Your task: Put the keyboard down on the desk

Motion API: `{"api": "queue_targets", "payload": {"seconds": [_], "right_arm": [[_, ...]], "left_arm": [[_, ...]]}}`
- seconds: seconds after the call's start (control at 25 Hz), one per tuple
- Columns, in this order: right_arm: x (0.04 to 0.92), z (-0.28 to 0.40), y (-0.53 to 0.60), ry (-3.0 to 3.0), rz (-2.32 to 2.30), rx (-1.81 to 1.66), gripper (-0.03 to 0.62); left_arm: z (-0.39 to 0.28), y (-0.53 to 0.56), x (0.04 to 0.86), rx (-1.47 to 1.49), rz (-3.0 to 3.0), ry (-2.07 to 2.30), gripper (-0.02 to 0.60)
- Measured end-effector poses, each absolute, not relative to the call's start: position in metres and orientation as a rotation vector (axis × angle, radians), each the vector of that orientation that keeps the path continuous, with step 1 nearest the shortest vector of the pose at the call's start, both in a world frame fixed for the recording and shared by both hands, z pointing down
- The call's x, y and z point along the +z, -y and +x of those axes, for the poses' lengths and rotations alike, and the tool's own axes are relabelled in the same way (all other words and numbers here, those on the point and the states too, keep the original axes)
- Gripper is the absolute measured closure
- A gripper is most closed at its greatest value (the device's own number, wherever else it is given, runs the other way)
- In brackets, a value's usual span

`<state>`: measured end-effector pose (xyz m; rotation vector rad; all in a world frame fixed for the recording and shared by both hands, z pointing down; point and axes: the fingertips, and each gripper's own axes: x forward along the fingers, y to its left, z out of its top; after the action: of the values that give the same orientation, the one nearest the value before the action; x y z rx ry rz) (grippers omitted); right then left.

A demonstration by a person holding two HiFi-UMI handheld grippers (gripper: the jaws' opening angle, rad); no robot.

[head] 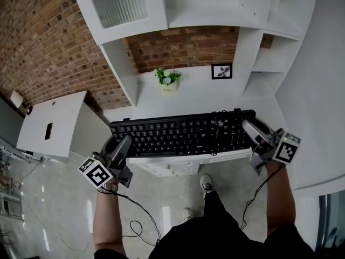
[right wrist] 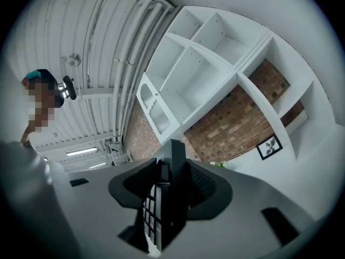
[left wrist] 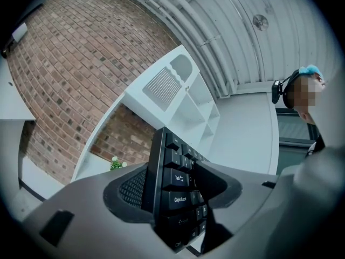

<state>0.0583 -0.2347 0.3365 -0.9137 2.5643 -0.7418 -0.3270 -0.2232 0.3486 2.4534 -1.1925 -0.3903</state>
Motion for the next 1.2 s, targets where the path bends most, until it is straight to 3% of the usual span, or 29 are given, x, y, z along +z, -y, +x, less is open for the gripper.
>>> {"api": "queue_targets", "payload": {"seconds": [0.2, 0.64, 1.2], "right_arm": [[0.367, 0.075, 0.323, -2.585, -0.879, -0.809, 0.418], [0.393, 0.075, 0.364, -2.580, -0.947, -0.976, 0.416], [0.517, 0.082, 0.468, -2.565, -0.970, -1.267, 0.413]], "left_arm": [[-0.311, 0.296, 0.369, -0.354, 2.414, 1.240, 0.314], [-0.311, 0.342, 0.399, -0.283, 2.304, 1.208, 0.314], [-0.305, 0.429, 0.515, -0.181, 2.115, 1.233, 0.313]]}}
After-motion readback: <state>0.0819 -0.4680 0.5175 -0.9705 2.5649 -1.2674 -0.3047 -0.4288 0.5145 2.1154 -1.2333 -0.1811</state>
